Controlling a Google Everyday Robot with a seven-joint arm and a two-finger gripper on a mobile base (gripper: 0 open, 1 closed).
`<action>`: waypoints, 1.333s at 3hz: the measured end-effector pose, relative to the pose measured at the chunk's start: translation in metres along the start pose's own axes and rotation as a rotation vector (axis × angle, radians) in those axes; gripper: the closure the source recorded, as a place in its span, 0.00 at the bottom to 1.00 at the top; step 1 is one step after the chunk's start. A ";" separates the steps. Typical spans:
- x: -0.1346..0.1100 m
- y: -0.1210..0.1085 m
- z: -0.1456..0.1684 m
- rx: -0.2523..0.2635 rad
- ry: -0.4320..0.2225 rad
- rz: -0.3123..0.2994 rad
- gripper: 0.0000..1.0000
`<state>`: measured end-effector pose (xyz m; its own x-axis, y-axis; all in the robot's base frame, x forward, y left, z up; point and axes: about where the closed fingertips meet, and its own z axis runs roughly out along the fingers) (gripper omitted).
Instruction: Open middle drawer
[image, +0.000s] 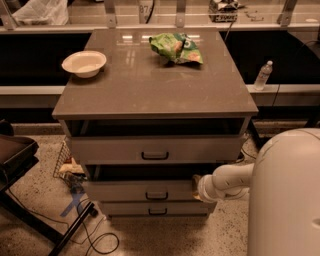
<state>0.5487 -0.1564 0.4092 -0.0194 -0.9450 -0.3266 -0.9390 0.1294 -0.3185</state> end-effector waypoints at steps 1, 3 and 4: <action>-0.002 -0.002 -0.006 0.000 0.000 0.000 0.95; -0.003 -0.003 -0.009 0.000 0.000 0.000 1.00; -0.003 -0.003 -0.010 0.000 0.000 0.000 1.00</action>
Offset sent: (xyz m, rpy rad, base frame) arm -0.2555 -0.1142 0.0982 -0.0969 0.2126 -0.1281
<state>0.5485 -0.1565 0.4198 -0.0200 -0.9450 -0.3266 -0.9390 0.1299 -0.3185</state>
